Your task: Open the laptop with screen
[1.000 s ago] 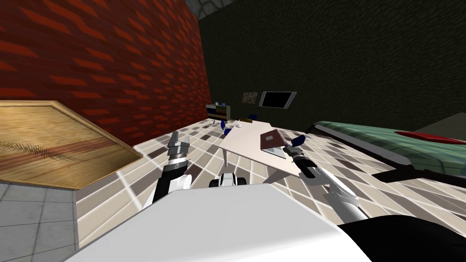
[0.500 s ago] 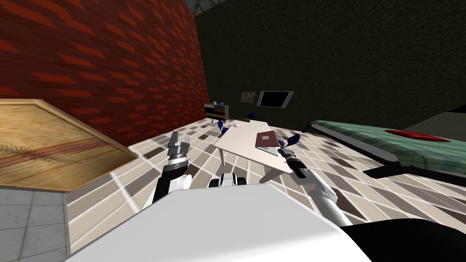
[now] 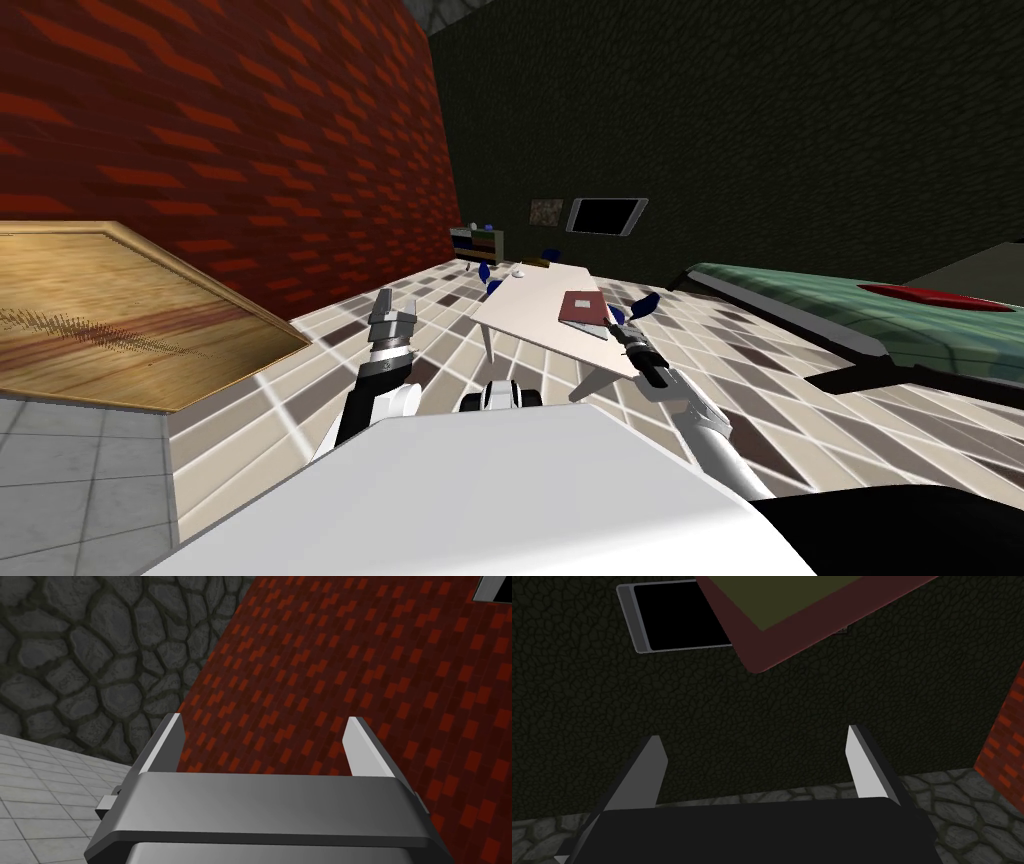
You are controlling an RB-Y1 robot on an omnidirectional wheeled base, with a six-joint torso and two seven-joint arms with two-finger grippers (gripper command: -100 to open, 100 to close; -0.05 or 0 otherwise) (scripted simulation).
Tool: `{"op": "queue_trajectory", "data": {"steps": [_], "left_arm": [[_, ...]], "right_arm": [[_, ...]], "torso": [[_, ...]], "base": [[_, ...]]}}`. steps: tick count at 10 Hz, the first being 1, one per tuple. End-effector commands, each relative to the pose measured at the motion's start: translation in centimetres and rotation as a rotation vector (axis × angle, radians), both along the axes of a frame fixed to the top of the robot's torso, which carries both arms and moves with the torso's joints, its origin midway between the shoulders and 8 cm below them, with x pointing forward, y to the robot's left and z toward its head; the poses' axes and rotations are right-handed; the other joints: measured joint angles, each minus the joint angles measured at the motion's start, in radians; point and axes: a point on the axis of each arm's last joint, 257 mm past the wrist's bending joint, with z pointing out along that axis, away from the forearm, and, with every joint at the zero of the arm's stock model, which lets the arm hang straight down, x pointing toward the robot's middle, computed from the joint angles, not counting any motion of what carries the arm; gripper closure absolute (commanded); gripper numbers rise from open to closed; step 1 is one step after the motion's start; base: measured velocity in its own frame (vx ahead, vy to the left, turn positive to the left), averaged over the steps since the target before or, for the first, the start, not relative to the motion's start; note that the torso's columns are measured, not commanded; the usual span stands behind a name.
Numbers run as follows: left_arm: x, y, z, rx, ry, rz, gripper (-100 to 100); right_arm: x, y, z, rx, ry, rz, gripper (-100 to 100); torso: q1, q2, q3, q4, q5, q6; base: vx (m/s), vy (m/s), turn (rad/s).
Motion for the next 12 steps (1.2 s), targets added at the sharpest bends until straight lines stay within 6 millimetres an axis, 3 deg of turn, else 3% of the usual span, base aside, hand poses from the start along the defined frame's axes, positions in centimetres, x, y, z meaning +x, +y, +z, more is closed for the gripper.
{"op": "queue_trajectory", "data": {"steps": [1, 5, 6, 7, 12], "left_arm": [[0.0, 0.0, 0.0, 0.0, 0.0, 0.0, 0], [0.0, 0.0, 0.0, 0.0, 0.0, 0.0, 0], [0.0, 0.0, 0.0, 0.0, 0.0, 0.0, 0], [0.0, 0.0, 0.0, 0.0, 0.0, 0.0, 0], [0.0, 0.0, 0.0, 0.0, 0.0, 0.0, 0]], "right_arm": [[-0.1, -1.2, 1.5, 0.001, 0.0, -0.014, -100], [0.0, -2.8, 3.8, 0.0, 0.0, -0.031, -100], [-0.1, -2.4, 3.3, -0.001, 0.0, -0.027, -100], [-0.1, -2.4, 3.3, 0.0, 0.0, -0.029, 0], [-0.1, -2.4, 3.3, 0.0, 0.0, -0.029, 0]], "torso": [[-0.003, 0.0, 0.0, 0.0, -0.001, 0.0], [-0.004, 0.001, 0.0, 0.0, -0.001, 0.0], [-0.003, 0.0, 0.0, 0.0, -0.001, 0.0], [-0.004, 0.0, 0.0, 0.0, -0.001, 0.0], [-0.004, 0.001, 0.0, 0.0, -0.001, 0.0]], "base": [[-0.023, 0.037, 0.046], [-0.031, 0.025, 0.045], [-0.012, 0.011, 0.009], [0.0, 0.0, 0.0], [0.0, 0.0, 0.0]]}}
